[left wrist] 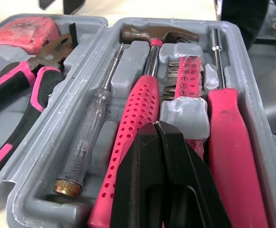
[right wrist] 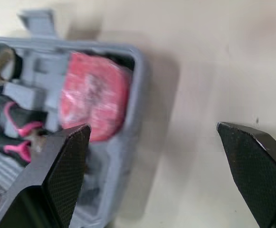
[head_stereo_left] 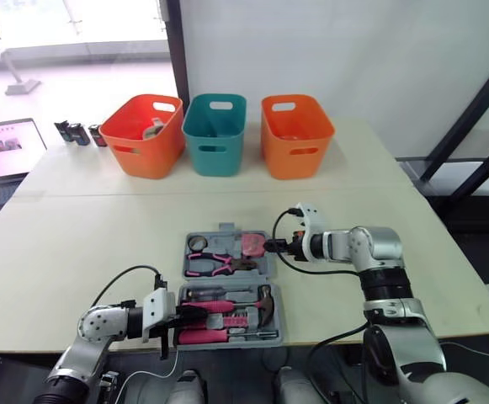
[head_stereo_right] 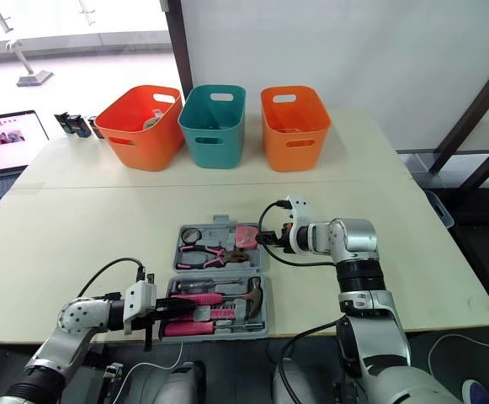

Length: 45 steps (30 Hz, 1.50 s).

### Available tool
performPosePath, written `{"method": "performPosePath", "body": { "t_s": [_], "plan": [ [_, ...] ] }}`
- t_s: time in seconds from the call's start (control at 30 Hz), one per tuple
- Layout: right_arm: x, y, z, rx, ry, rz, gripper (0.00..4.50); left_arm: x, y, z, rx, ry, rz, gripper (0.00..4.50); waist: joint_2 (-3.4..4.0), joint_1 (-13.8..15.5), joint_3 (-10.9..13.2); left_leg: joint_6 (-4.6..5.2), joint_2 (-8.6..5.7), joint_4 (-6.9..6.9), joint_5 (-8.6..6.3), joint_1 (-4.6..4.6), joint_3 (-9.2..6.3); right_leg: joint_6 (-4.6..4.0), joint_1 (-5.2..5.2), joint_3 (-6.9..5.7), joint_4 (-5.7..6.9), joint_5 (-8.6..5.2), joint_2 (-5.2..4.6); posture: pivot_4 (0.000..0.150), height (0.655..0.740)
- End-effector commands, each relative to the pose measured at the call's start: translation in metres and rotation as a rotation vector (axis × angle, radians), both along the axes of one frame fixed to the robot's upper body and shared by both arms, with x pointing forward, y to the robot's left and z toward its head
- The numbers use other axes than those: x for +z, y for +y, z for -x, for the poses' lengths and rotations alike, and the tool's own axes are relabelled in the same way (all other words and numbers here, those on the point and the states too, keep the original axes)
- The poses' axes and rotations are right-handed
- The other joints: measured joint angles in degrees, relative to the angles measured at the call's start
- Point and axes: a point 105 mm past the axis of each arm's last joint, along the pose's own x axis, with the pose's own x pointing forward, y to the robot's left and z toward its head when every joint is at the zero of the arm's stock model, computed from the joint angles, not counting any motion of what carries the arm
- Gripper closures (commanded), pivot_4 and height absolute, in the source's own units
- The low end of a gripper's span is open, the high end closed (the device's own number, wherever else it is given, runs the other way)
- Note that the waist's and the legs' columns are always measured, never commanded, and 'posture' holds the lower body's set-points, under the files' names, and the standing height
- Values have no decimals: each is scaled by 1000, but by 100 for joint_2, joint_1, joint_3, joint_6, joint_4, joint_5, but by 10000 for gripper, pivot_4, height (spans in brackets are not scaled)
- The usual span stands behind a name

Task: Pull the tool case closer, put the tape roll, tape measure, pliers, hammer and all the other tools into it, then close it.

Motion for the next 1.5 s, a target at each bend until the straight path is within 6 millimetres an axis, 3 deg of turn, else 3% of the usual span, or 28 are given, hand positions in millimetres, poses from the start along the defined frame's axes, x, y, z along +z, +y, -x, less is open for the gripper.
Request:
{"method": "performPosePath", "body": {
  "t_s": [0.03, 0.43, 0.57, 0.7, 0.97, 1.17, 1.5],
  "plan": [
    [6, 12, -7, -1, -23, -95, 241, -29, 12, 15, -9, 103, -119, 45000, 0, -50, -1, 0, 0, 0, 0, 5, -1, 0, 6, 0, 0, 0, 1, 1500, 7400],
    [10, 61, -4, 65, 34, -430, 241, -29, 19, 13, -31, 92, -158, 45000, 5, -88, -4, 0, 0, -3, 0, 14, -1, 1, 12, 2, 3, -1, 2, 1500, 7400],
    [13, 64, -9, 42, 15, -481, 241, -29, 20, 12, -39, 89, -167, 45000, 7, -137, -4, 0, 3, -12, 0, 24, -1, 0, 10, 4, 8, 0, 8, 1500, 7400],
    [31, 59, -11, 74, -52, -561, 241, -28, 22, 11, -33, 86, -171, 45000, 8, -143, -3, 0, 3, -12, 0, 24, -1, -1, 11, 6, 7, 0, 8, 1500, 7400],
    [53, 63, 10, 296, -214, -503, 241, -28, 23, 11, -28, 83, -173, 45000, 9, -159, -3, 0, 3, -12, 0, 23, -1, -1, 8, 7, 7, -1, 8, 1500, 7400],
    [51, 59, 21, 407, -247, -391, 241, -23, 23, 8, -21, 60, -171, 45000, 9, -206, -2, 0, 3, -12, 0, 23, -2, -3, 8, 7, 5, -1, 8, 1500, 7400],
    [50, 49, 34, 502, -270, -310, 241, 13, 22, 2, 6, -29, -129, 45000, 6, -224, 0, -1, 3, -14, -1, -1, -2, -2, -14, 8, 3, -2, 8, 1500, 7400]
  ]
}}
